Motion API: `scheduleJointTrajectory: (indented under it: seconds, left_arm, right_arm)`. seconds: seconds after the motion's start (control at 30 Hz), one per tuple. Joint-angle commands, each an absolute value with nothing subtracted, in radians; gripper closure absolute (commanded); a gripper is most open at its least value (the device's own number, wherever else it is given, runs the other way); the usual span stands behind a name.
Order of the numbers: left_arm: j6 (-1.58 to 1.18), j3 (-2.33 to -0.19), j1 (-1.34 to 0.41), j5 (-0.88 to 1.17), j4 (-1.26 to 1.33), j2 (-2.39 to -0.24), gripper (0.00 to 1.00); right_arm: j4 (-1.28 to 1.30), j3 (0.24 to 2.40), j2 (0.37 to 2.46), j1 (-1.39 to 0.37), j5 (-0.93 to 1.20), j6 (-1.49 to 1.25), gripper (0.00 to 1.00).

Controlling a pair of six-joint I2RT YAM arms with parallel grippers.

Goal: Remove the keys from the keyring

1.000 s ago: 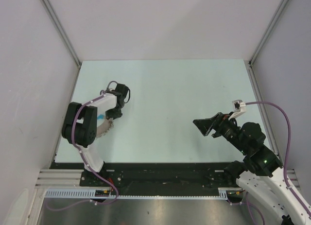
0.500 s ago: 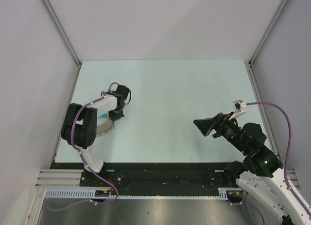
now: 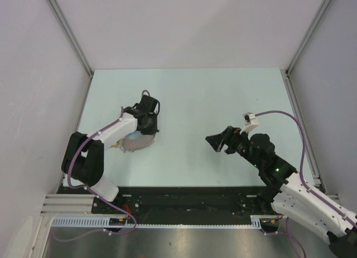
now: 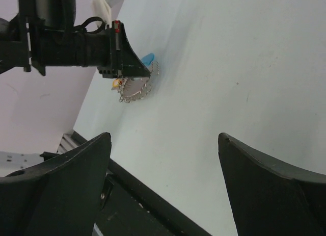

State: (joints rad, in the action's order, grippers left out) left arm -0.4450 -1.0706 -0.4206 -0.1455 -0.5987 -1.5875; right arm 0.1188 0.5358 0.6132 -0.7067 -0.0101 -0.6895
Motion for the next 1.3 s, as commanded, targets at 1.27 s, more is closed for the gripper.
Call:
scheduleJointTrajectory:
  seconds: [1.27]
  left_arm:
    - [-0.540, -1.239, -0.463, 0.275, -0.479, -1.545, 1.00]
  right_arm:
    - [-1.572, 0.834, 2.091, -1.129, -0.750, -0.396, 0.18]
